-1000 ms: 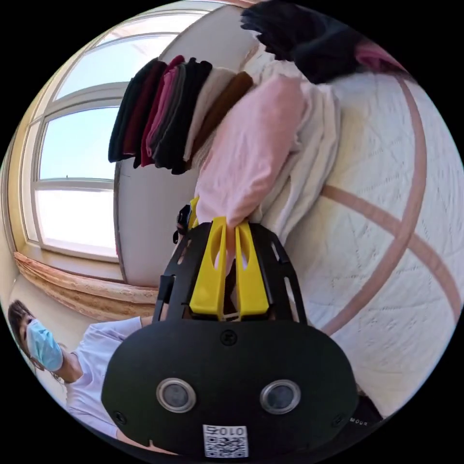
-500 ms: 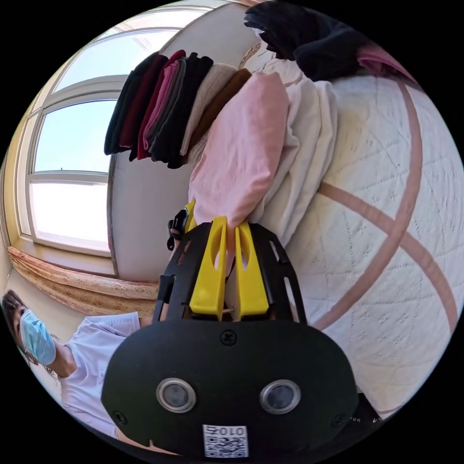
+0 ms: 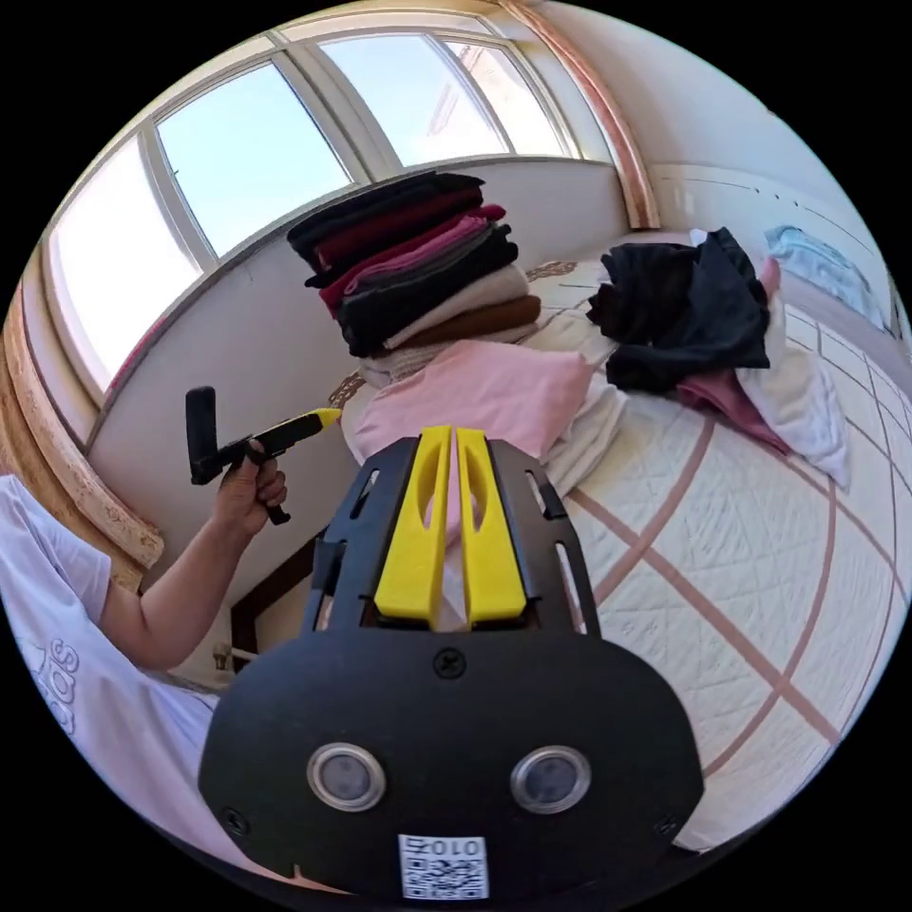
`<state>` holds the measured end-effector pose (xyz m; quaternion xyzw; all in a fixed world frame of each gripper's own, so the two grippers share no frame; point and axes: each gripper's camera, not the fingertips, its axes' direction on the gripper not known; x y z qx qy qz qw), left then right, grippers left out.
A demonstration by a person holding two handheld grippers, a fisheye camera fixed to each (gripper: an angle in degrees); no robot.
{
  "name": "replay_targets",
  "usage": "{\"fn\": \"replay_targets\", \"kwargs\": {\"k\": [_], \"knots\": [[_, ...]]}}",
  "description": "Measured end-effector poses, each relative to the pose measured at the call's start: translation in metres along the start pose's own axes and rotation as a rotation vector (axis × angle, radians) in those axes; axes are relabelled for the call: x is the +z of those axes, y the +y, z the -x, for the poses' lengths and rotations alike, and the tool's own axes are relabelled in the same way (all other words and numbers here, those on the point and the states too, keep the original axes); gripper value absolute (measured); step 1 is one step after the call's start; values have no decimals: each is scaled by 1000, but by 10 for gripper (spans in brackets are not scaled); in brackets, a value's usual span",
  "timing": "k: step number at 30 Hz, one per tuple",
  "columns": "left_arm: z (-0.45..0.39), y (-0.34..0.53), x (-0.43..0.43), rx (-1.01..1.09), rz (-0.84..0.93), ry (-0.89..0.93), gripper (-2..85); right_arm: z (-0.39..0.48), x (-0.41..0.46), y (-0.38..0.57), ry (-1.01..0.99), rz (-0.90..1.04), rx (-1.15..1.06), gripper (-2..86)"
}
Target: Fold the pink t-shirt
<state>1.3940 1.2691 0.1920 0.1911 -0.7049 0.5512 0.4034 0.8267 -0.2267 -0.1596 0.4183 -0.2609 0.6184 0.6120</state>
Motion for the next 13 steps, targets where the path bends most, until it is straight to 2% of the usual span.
{"fn": "replay_targets", "kwargs": {"k": [4,5,6,7,9,11,13], "knots": [[-38,-21,69,164,157,-6,2,4,51,4,11,185,-2,24],[-39,-22,82,154,214,-28,2,-4,71,7,38,287,21,23],[-39,-23,106,133,304,-29,1,-7,75,8,22,315,29,23],[-35,-24,113,98,303,-2,1,-13,70,8,-35,313,49,24],[-30,-30,108,54,294,30,2,-15,42,5,-92,246,64,24],[-42,-37,87,77,230,-25,5,-7,-31,17,-122,15,-15,25],[-89,-45,39,222,-4,-161,13,0,-91,42,-99,-124,-87,25]]}}
